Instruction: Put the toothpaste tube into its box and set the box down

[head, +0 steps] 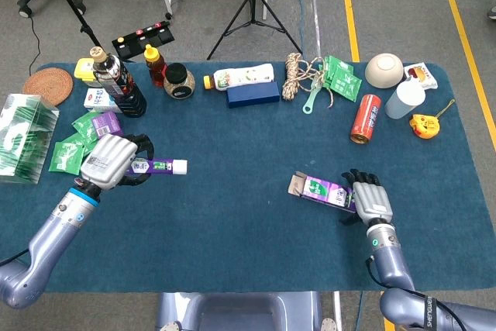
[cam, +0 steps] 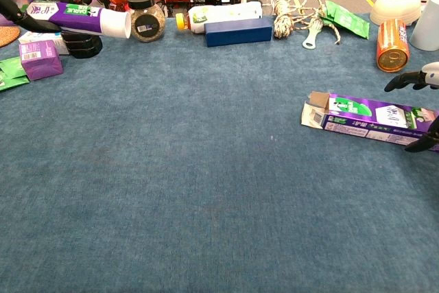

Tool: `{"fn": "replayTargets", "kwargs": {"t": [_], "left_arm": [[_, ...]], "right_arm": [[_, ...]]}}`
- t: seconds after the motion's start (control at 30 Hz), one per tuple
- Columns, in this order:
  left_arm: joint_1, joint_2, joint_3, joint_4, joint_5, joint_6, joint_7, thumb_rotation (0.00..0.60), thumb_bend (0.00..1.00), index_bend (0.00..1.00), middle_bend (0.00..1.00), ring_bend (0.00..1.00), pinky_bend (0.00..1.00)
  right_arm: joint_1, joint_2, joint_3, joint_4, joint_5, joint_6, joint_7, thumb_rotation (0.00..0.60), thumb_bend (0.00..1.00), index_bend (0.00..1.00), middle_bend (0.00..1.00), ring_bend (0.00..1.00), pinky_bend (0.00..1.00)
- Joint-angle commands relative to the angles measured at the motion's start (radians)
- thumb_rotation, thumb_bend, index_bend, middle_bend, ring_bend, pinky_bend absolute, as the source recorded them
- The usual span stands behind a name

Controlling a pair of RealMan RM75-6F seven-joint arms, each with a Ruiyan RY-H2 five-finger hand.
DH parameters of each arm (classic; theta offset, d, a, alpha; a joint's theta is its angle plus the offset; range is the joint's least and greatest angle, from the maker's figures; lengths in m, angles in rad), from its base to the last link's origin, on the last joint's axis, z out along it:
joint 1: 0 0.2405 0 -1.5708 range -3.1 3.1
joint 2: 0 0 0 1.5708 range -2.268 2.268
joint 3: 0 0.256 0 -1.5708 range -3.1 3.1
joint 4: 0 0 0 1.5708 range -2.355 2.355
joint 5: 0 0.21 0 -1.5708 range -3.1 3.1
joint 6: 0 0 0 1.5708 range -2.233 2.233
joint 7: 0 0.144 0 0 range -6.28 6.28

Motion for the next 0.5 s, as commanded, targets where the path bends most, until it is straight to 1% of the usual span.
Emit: {"fn": "replayTargets", "kwargs": {"t": [0.03, 0.2, 0.3, 0.5], "left_arm": [[0.006, 0.011, 0.000, 0.009, 0.000, 0.003, -0.014, 0.600, 0.33, 0.56, 0.42, 0.49, 0.71], [0.009, 0.018, 0.000, 0.021, 0.001, 0.003, -0.033, 0.600, 0.33, 0.56, 0.42, 0.49, 0.71], [0.009, 0.017, 0.001, 0.031, 0.001, 0.000, -0.042, 0.600, 0.33, 0.56, 0.42, 0.49, 0.71], [0.008, 0.007, 0.006, 0.045, 0.004, -0.005, -0.047, 0.600, 0.33, 0.56, 0.43, 0.49, 0.71]], "right_arm": [[0.010, -0.020, -0.012, 0.035, 0.001, 0.015, -0.017, 0.600, 0.00, 0.12, 0.11, 0.10, 0.07], [0.009, -0.032, -0.017, 0.059, 0.005, 0.037, -0.027, 0.600, 0.00, 0.13, 0.15, 0.15, 0.12], [0.008, -0.038, -0.018, 0.074, 0.002, 0.039, -0.021, 0.600, 0.00, 0.15, 0.19, 0.20, 0.18], [0.005, -0.072, -0.026, 0.137, -0.045, 0.024, 0.014, 0.600, 0.00, 0.20, 0.25, 0.28, 0.29]]}}
